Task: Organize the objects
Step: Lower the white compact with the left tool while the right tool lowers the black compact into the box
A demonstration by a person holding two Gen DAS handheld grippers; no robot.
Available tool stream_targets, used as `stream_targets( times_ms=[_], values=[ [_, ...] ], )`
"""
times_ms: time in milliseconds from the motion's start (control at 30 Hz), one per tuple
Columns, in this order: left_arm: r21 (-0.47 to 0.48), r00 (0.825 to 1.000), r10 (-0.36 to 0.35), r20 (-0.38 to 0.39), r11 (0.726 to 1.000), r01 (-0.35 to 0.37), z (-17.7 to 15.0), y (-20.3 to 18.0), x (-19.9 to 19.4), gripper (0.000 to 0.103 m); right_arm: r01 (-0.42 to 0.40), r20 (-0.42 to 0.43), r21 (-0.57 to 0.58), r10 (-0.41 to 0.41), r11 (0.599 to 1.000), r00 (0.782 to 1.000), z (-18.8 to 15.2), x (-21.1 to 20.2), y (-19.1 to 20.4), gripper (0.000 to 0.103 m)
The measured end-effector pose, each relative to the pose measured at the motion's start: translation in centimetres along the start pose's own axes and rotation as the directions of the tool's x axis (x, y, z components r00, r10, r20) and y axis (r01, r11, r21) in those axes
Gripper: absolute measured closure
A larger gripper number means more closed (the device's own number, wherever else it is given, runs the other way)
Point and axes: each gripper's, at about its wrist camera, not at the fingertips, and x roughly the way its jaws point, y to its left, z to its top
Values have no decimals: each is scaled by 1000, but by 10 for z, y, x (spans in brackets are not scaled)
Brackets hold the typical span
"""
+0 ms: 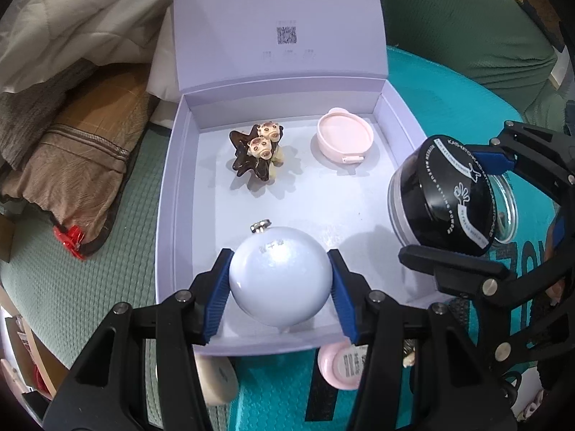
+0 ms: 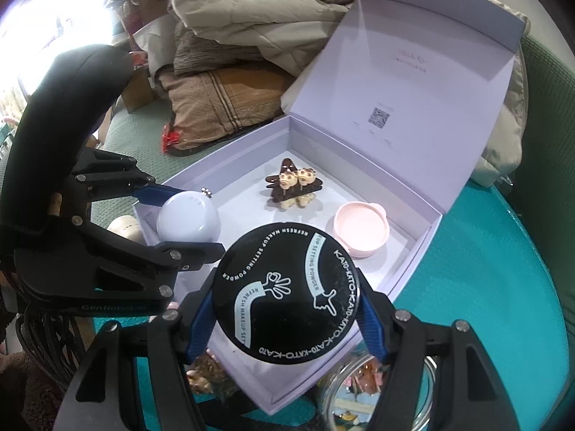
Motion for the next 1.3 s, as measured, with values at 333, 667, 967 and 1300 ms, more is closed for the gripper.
stream_targets(
  times_ms=[333, 667, 967, 1300],
  values=[
    [1, 1000, 7, -28, 1000, -7, 20, 9, 25, 53, 2, -24, 32, -2, 999, 1000, 12, 21, -18, 34],
    [-45, 999, 0, -41, 999, -2, 32, 24, 44, 53, 28, -60, 27, -26, 999, 998, 27, 44, -28, 34],
    [-50, 999, 19, -37, 999, -21, 37, 32, 55, 53, 44, -104, 23, -41, 999, 994, 36, 61, -32, 34],
    [-41, 1000, 15, 0, 999, -15, 42, 32, 58, 53, 77, -132, 44, -71, 996, 989, 45, 73, -43, 34]
  ],
)
